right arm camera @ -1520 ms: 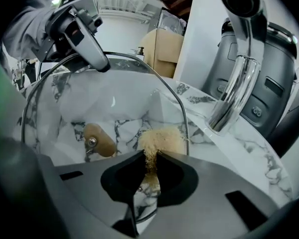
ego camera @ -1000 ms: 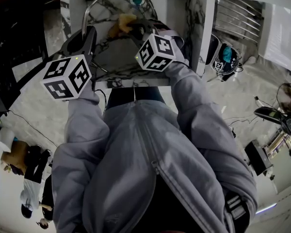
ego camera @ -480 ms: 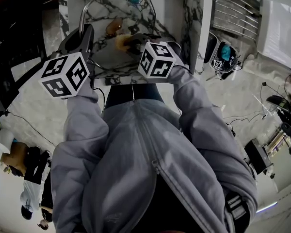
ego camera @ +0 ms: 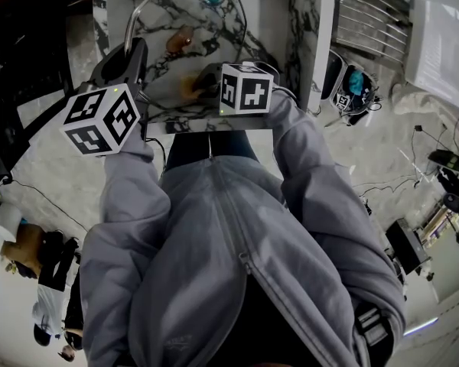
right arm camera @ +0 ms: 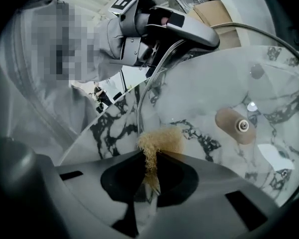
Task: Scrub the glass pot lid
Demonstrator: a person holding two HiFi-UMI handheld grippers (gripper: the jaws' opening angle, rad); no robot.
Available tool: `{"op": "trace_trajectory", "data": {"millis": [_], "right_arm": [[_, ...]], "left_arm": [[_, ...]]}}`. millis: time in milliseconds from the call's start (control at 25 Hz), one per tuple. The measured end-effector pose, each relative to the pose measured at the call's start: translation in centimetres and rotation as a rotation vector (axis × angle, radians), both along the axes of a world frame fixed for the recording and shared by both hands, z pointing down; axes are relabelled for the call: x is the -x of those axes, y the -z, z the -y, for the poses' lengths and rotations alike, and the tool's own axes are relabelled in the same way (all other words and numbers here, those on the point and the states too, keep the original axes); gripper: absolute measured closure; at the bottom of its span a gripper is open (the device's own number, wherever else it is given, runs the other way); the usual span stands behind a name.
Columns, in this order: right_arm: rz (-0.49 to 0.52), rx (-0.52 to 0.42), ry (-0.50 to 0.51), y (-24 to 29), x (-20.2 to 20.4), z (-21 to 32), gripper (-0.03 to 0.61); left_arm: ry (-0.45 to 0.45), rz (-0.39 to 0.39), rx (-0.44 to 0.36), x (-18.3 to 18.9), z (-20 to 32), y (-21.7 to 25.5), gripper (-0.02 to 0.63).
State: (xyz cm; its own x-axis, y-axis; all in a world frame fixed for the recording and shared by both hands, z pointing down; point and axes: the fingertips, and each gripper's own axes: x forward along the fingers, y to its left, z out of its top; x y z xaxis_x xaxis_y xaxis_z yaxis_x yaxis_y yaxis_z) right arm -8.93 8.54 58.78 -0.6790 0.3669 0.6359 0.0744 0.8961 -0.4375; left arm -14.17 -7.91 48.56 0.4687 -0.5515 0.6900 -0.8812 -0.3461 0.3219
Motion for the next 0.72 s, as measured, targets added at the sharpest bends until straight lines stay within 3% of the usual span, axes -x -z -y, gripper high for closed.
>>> {"op": "trace_trajectory", "data": {"millis": [160, 320, 520, 720], "right_arm": [[0.02, 0.075, 0.036, 1.3, -0.2, -0.3, 0.525], [0.055, 0.053, 0.004, 3.6, -1.0, 1.2, 0.525], [0.077, -0.103, -0.223, 6.1, -4.4, 7.1, 0.525], [-0.019, -0.277, -0.477, 6.2, -8.8, 13.9, 0.525]], "left_arm": [[-0.005, 0.029, -0.006, 0.4, 0.2, 0.2, 0.574], [0.0, 0.034, -0.003, 0.9, 0.0, 0.4, 0.574], [-0.002, 0.034, -0.001, 0.7, 0.0, 0.6, 0.574], [-0.001, 0.037, 0.004, 0.8, 0.1, 0.7, 0.574]]}}
